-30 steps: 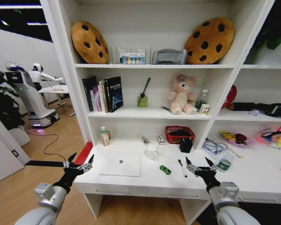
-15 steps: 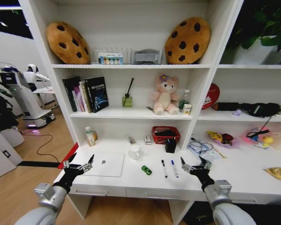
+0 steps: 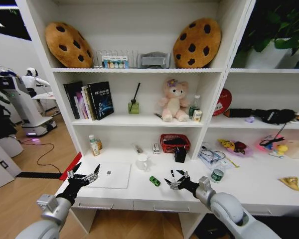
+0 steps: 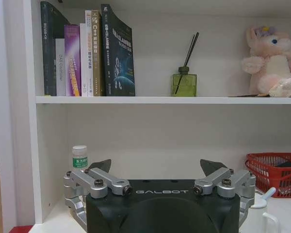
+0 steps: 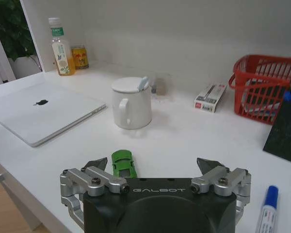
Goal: Organize the objects on the table.
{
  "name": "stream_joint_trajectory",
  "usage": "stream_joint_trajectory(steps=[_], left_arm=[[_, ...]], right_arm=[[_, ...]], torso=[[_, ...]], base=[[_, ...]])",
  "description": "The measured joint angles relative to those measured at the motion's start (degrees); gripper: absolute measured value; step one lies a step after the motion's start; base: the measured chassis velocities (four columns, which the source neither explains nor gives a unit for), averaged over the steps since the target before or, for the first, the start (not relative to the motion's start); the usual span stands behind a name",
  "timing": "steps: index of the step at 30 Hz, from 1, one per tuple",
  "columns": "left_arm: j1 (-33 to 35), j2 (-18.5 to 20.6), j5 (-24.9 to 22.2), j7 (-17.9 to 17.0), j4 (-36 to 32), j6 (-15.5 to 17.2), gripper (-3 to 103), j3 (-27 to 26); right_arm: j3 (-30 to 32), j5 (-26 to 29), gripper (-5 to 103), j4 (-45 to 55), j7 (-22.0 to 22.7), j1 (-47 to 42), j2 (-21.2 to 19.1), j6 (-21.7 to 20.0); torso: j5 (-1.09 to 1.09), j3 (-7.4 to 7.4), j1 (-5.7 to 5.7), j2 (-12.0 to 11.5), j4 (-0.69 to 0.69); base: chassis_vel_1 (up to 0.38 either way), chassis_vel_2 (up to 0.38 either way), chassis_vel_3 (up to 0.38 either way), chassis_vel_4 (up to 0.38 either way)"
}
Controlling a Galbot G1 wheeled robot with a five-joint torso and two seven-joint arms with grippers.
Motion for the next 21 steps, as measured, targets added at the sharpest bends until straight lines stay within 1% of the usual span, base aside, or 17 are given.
stream_joint_trajectory(steps=[1, 2, 3, 4, 6, 7, 9, 10, 13, 18, 21], left_arm=[[0.0, 0.0, 0.0, 0.0, 0.0, 0.0, 100, 0.0], [0.0, 0.0, 0.0, 0.0, 0.0, 0.0, 100, 0.0], [0.0, 0.0, 0.0, 0.01, 0.0, 0.0, 100, 0.0], [0.0, 0.0, 0.0, 0.01, 0.0, 0.0, 100, 0.0], [0.0, 0.0, 0.0, 0.0, 0.0, 0.0, 100, 0.0], [0.0, 0.0, 0.0, 0.0, 0.0, 0.0, 100, 0.0], [0.0, 0.0, 0.0, 0.01, 0.0, 0.0, 100, 0.0], [0.0, 0.0, 0.0, 0.01, 0.0, 0.0, 100, 0.0], [0.0, 0.0, 0.0, 0.01, 0.0, 0.0, 100, 0.0], [0.0, 0.0, 0.0, 0.01, 0.0, 0.0, 100, 0.0], [0.0, 0.0, 0.0, 0.02, 0.0, 0.0, 100, 0.0]], right_arm=[[0.0, 0.0, 100, 0.0, 0.0, 0.0, 0.0, 0.0], [-1.68, 2.36, 100, 0.0, 2.19, 1.64, -0.15, -2.81], [-3.09, 3.33, 100, -0.08, 2.77, 3.47, -0.45, -4.96], [-3.09, 3.33, 100, -0.08, 2.77, 3.47, -0.45, -4.96], [-6.38, 3.83, 100, -0.84, 2.65, 7.12, -1.31, -6.51], [-6.38, 3.83, 100, -0.84, 2.65, 7.12, -1.31, -6.51], [-9.57, 3.99, 100, -2.09, 1.34, 11.59, -2.2, -8.55], [-9.57, 3.99, 100, -2.09, 1.34, 11.59, -2.2, -8.55], [-12.1, 3.99, 100, -3.62, -1.36, 15.81, -2.74, -11.19], [-14.02, 3.99, 100, -4.67, -1.38, 17.44, -2.73, -11.59], [-15.27, 2.24, 100, -5.59, -1.85, 17.35, -2.74, -11.59]], torso=[[0.0, 0.0, 0.0, 0.0, 0.0], [0.01, 0.0, 0.0, 0.0, -0.01], [-0.02, 0.0, 0.0, 0.0, 0.0], [-0.02, 0.0, 0.0, 0.0, 0.0], [0.0, 0.0, 0.0, 0.0, 0.0], [0.0, 0.0, 0.0, 0.0, 0.0], [-0.03, 0.0, 0.0, 0.0, 0.03], [-0.03, 0.0, 0.0, 0.0, 0.03], [-0.01, 0.0, 0.0, 0.0, 0.02], [-0.01, 0.0, 0.0, 0.0, 0.01], [-0.01, -0.01, 0.0, 0.0, 0.0]], base=[[0.0, 0.0, 0.0, 0.0], [0.0, 0.0, 0.0, 0.0], [0.0, 0.0, 0.0, 0.0], [0.0, 0.0, 0.0, 0.0], [0.0, 0.0, 0.0, 0.0], [0.0, 0.0, 0.0, 0.0], [0.0, 0.0, 0.0, 0.0], [0.0, 0.0, 0.0, 0.0], [0.0, 0.0, 0.0, 0.0], [0.0, 0.0, 0.0, 0.0], [0.0, 0.0, 0.0, 0.0]])
